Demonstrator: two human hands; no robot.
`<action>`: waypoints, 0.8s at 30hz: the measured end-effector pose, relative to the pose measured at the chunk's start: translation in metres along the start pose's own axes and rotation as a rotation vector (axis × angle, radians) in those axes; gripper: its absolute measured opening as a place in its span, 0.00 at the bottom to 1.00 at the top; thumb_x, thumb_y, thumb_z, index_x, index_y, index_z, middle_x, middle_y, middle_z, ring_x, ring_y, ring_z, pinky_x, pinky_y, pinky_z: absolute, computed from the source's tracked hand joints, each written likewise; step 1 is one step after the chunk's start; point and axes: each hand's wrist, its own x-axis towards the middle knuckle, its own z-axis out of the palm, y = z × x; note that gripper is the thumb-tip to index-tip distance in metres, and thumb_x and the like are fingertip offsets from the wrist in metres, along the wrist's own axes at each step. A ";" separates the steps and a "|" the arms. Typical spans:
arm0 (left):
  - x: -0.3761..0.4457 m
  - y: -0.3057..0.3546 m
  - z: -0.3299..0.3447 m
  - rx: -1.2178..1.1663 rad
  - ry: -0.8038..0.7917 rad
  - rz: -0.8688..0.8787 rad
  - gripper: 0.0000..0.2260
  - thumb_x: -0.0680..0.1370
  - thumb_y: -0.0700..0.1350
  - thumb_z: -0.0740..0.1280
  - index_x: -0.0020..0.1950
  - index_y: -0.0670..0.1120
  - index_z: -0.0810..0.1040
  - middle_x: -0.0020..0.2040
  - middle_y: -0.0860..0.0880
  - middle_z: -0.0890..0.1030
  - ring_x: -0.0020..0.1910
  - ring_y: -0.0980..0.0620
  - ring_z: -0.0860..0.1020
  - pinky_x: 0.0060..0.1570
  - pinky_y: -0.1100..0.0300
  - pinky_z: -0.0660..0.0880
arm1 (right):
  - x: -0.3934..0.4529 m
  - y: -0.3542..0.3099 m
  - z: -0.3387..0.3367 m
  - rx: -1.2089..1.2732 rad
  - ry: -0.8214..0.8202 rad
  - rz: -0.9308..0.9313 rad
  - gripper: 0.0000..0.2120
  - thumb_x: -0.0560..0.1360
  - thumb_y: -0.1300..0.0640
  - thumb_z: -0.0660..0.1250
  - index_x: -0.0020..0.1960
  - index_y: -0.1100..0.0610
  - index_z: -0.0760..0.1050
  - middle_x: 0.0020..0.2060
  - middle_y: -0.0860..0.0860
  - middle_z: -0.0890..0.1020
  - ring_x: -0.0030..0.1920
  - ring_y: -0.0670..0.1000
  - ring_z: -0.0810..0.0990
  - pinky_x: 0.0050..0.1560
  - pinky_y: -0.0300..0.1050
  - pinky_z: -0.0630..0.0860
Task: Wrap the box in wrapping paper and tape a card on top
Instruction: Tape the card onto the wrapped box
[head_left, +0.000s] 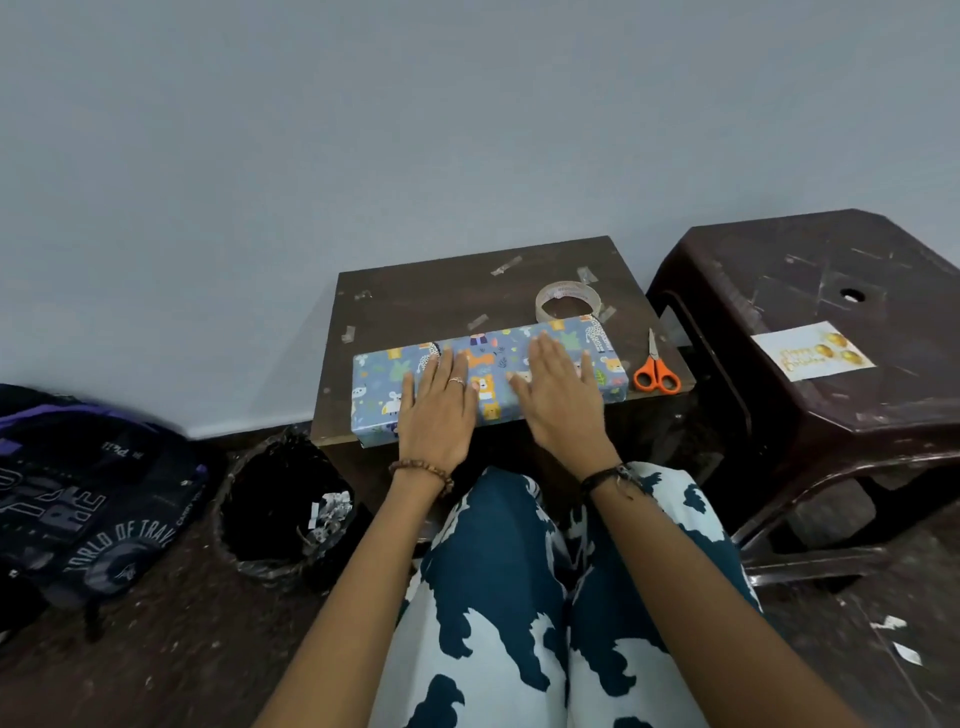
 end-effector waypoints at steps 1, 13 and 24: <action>0.000 0.002 -0.002 0.001 -0.001 -0.028 0.21 0.83 0.49 0.46 0.76 0.48 0.51 0.77 0.51 0.50 0.76 0.54 0.46 0.73 0.47 0.40 | 0.000 0.006 -0.006 0.004 0.001 0.041 0.27 0.83 0.47 0.46 0.76 0.61 0.53 0.76 0.55 0.55 0.76 0.52 0.52 0.74 0.53 0.44; 0.030 0.188 0.016 -0.121 0.013 0.576 0.19 0.80 0.39 0.55 0.70 0.51 0.68 0.76 0.51 0.59 0.76 0.50 0.51 0.71 0.42 0.40 | -0.049 0.113 -0.074 0.302 0.531 0.391 0.13 0.76 0.65 0.58 0.57 0.62 0.77 0.54 0.57 0.80 0.58 0.57 0.75 0.64 0.52 0.67; 0.053 0.257 0.059 -0.304 -0.251 0.554 0.23 0.79 0.34 0.56 0.73 0.44 0.62 0.75 0.47 0.59 0.76 0.49 0.50 0.72 0.51 0.41 | -0.042 0.188 -0.040 0.061 0.432 0.634 0.19 0.78 0.65 0.56 0.69 0.63 0.67 0.69 0.56 0.69 0.72 0.56 0.61 0.74 0.52 0.48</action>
